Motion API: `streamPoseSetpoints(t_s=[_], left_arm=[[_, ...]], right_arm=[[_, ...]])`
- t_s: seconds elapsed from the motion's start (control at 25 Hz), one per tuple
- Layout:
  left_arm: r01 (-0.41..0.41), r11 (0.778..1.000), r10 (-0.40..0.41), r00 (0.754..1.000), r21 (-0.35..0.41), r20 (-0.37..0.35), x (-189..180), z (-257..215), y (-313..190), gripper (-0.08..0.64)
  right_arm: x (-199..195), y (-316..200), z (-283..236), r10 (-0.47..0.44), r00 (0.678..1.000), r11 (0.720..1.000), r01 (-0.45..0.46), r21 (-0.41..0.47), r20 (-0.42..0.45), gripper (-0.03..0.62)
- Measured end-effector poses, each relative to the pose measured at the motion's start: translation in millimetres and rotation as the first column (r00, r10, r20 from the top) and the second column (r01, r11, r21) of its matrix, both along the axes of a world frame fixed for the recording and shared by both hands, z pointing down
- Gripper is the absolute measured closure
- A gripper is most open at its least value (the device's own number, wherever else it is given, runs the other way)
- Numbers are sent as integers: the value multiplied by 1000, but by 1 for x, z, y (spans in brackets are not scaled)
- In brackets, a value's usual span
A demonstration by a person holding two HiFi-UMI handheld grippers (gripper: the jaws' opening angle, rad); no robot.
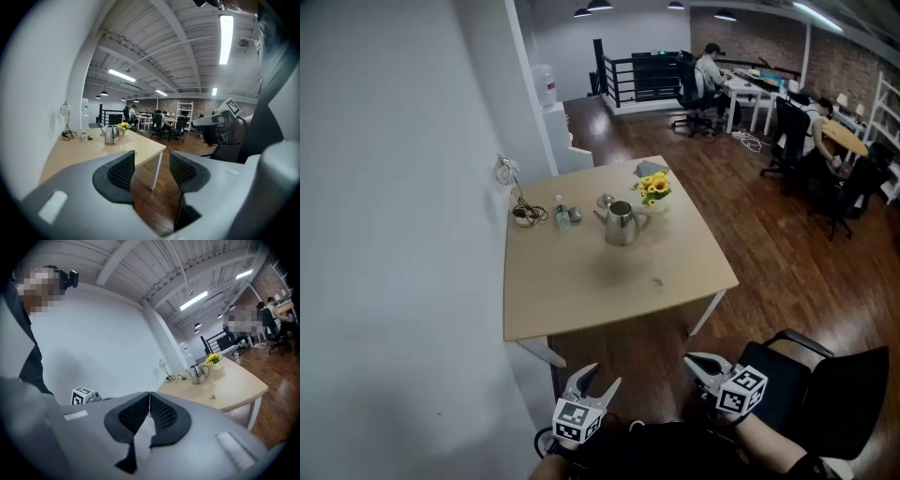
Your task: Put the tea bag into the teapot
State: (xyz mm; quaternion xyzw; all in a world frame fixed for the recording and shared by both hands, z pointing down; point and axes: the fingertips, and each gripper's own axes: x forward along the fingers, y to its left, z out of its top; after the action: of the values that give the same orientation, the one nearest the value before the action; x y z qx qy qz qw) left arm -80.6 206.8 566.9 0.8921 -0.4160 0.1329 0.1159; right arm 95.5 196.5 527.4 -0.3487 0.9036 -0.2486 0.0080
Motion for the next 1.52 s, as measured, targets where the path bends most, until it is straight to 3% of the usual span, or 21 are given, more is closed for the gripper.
streamPoseSetpoints(t_s=[0.32, 0.72, 1.0, 1.24, 1.52], left_arm=[[3, 1000, -3, 1000, 8, -1, -26, 4, -20, 333], [20, 1000, -20, 1000, -11, -5, -30, 16, -53, 333], [80, 996, -80, 997, -34, 15, -36, 32, -121, 333], [107, 992, -105, 994, -63, 33, -21, 47, -203, 331], [145, 988, -142, 988, -46, 58, -1, 37, -279, 328]], right_arm=[[-19, -28, -1, 4, 1000, 1000, -3, 19, -8, 563], [-18, -80, 14, -20, 999, 1000, 20, -7, -34, 542], [-16, -168, 33, -63, 997, 998, 62, -23, -44, 535], [-16, -254, 48, -131, 990, 991, 130, -35, -42, 523], [-9, -320, 60, -200, 979, 978, 197, -70, -45, 518]])
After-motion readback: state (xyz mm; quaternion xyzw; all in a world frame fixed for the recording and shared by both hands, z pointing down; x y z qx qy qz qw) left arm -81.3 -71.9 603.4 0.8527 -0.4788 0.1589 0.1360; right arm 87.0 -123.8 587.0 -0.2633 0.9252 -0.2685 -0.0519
